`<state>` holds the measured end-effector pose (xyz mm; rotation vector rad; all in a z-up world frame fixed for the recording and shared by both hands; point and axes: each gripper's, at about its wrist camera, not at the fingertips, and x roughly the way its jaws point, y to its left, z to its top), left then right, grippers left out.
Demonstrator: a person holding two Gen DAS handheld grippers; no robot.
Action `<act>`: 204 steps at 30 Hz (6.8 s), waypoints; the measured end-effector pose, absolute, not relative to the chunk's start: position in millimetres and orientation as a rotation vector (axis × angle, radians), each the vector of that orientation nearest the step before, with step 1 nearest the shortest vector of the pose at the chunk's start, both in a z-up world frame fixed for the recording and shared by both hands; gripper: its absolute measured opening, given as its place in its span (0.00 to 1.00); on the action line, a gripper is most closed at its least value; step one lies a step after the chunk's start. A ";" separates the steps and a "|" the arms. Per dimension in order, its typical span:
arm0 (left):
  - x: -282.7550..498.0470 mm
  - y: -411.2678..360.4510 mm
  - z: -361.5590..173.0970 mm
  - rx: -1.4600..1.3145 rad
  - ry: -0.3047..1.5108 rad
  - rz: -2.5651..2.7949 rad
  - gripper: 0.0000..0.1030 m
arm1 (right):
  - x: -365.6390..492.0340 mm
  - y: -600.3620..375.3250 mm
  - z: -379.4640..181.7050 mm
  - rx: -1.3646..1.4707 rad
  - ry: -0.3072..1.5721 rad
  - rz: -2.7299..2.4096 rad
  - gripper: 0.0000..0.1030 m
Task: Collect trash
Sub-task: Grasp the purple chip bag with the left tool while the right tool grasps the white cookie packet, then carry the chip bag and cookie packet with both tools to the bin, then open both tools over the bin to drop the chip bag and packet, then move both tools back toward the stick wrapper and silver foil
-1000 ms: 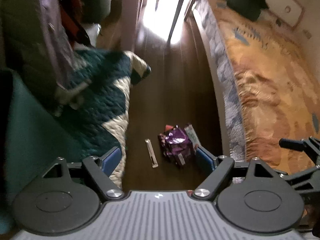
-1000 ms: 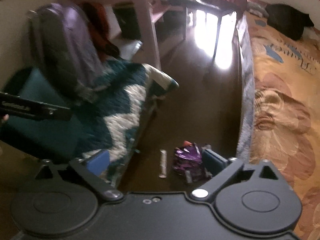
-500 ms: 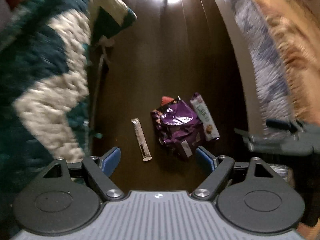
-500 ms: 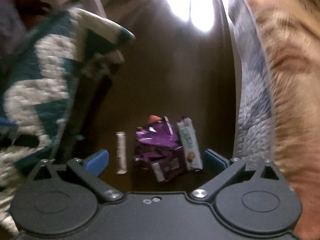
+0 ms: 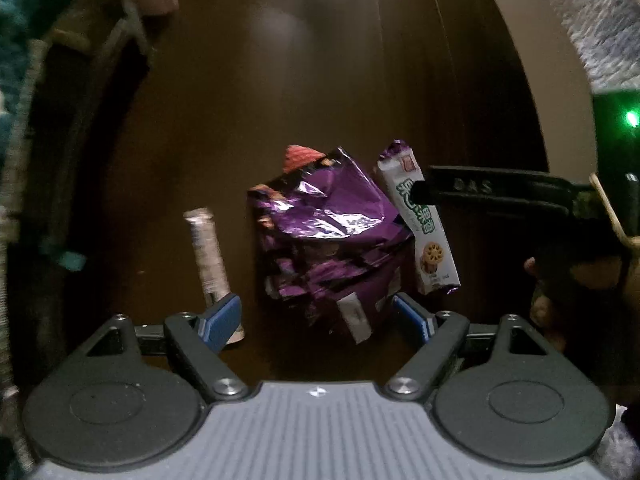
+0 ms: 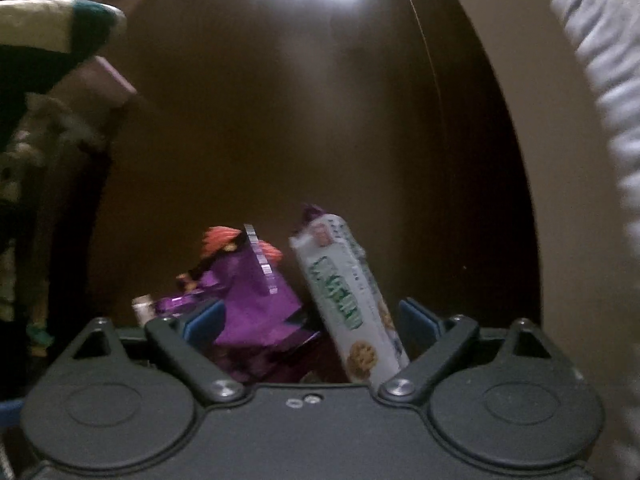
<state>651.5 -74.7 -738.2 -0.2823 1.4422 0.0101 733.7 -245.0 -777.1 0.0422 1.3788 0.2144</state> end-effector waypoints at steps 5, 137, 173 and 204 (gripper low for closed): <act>669.6 -74.2 -790.5 -0.338 1.469 0.006 0.80 | 745.0 -251.0 -817.1 0.061 1.417 0.171 0.88; 455.2 324.2 -211.6 -0.173 1.216 0.552 0.19 | 542.9 205.2 -225.7 -0.185 1.414 0.794 0.50; 439.1 228.2 -99.9 -0.137 0.955 0.303 0.77 | 509.4 66.1 -89.2 -0.105 1.037 0.919 0.69; 573.0 10.3 -308.3 -0.141 1.124 0.061 0.80 | 584.0 -193.0 -293.1 -0.056 1.022 0.525 0.99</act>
